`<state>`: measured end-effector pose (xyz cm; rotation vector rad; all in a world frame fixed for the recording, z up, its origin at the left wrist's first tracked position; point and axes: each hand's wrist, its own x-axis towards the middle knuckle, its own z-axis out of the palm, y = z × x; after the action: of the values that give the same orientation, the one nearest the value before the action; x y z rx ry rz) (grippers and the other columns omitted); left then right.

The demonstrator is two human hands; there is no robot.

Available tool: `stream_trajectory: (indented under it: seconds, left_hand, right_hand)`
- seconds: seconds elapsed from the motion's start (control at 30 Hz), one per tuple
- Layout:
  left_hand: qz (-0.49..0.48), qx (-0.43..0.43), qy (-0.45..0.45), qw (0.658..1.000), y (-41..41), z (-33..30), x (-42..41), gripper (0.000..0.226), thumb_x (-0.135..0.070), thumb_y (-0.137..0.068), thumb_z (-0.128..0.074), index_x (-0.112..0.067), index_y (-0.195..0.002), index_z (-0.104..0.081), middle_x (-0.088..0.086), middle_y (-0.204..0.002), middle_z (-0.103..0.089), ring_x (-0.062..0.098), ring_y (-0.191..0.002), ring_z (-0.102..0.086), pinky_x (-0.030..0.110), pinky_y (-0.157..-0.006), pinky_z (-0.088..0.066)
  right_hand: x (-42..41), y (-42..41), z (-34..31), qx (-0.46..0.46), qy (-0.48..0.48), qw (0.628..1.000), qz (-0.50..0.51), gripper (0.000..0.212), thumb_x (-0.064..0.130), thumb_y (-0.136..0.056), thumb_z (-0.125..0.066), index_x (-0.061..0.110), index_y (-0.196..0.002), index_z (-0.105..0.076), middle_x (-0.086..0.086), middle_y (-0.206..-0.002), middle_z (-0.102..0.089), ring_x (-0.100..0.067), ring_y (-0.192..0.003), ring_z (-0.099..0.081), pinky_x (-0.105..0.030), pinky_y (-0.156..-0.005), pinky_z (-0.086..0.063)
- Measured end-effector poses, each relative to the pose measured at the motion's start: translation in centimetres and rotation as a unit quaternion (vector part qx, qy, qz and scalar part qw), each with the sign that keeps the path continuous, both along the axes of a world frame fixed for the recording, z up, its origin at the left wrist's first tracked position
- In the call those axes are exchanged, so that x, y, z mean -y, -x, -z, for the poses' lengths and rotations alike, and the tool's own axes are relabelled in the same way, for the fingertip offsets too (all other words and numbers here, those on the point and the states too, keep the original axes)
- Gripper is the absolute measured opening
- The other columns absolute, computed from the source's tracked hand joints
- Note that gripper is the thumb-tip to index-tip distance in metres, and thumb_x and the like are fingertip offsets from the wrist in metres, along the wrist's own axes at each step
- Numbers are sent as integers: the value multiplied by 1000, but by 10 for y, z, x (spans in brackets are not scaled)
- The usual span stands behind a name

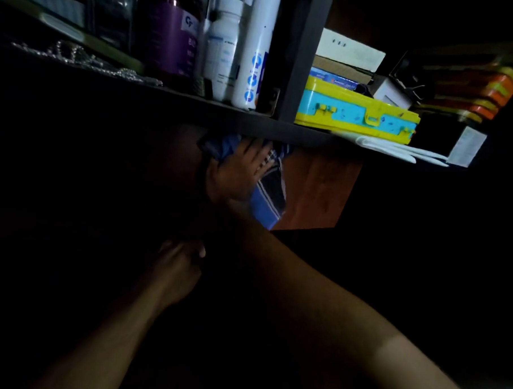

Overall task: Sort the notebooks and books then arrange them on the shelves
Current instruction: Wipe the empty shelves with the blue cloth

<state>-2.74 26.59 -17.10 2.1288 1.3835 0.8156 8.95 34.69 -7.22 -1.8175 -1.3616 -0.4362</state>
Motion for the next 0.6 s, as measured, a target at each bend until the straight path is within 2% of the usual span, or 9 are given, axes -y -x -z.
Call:
stream_trajectory:
  seconds: [0.07, 0.1, 0.13, 0.23, 0.3, 0.4, 0.5, 0.53, 0.6]
  left_hand:
    - [3, -26, -7, 1000, 0, -6, 3, 29, -6, -90, -47, -7, -111, -66, 10, -115, -57, 30, -116, -54, 28, -92, -38]
    - [-2, -36, -11, 999, -1, -9, 5, 25, -5, -92, -46, -10, -109, -63, 5, -110, -51, 28, -112, -53, 29, -88, -37]
    - [-9, -42, -16, 999, -1, -13, 6, 23, -3, -92, -46, -11, -107, -62, 3, -106, -47, 27, -108, -52, 30, -84, -36]
    - [-15, -40, -16, 999, -2, -17, 8, 19, -3, -93, -46, -11, -103, -60, 3, -103, -44, 24, -102, -50, 30, -79, -33]
    - [-17, -35, -10, 999, 0, -15, 8, 19, -4, -93, -47, -12, -103, -60, 3, -105, -45, 24, -102, -50, 30, -82, -38]
    - [-8, -49, -8, 999, 3, -11, 6, 22, -7, -93, -49, -15, -110, -61, 2, -110, -47, 25, -112, -51, 33, -93, -42]
    - [2, -59, 3, 998, 5, -8, 3, 32, -7, -93, -52, -14, -123, -60, 6, -126, -48, 27, -126, -46, 29, -98, -36]
    - [5, -55, -1, 998, 5, -8, 4, 30, -7, -93, -52, -15, -122, -60, 5, -122, -48, 27, -123, -48, 28, -94, -36]
    - [8, -49, -14, 999, 7, -9, 5, 22, -8, -94, -52, -17, -112, -61, 0, -107, -45, 24, -110, -52, 28, -84, -37]
  right_hand:
    - [6, -8, 27, 108, 32, 993, -39, 82, 46, -78, -34, 1, -146, -44, -22, -142, -54, -45, -132, -50, -64, -106, -41]
    - [9, -16, 46, 177, 52, 980, -72, 83, 45, -79, -36, 5, -152, -34, -20, -147, -50, -45, -133, -48, -64, -108, -39]
    - [13, -22, 63, 237, 58, 964, -102, 88, 47, -80, -40, 10, -157, -21, -19, -155, -39, -46, -139, -38, -65, -114, -28]
    - [34, -34, 81, 278, 161, 927, -193, 105, 56, -81, -58, 27, -159, 4, -13, -168, -6, -46, -150, -6, -64, -120, 4]
    - [32, -37, 74, 315, 152, 917, -191, 96, 58, -82, -50, 29, -159, -2, -12, -167, -14, -45, -149, -13, -63, -120, 3]
    - [19, -38, 40, 295, 63, 949, -97, 76, 46, -85, -32, 22, -157, -28, -14, -156, -40, -43, -139, -39, -63, -116, -22]
    - [14, -28, 4, 232, 87, 968, -31, 78, 42, -86, -9, 22, -160, -18, -14, -166, -18, -38, -151, -18, -56, -121, -9]
    - [19, -28, 3, 224, 96, 968, -56, 76, 43, -88, -12, 20, -160, -18, -16, -166, -14, -40, -152, -14, -55, -121, -7]
    - [40, -46, 18, 232, 101, 957, -146, 73, 39, -88, -33, 8, -154, -34, -29, -158, -27, -48, -144, -29, -57, -118, -19]
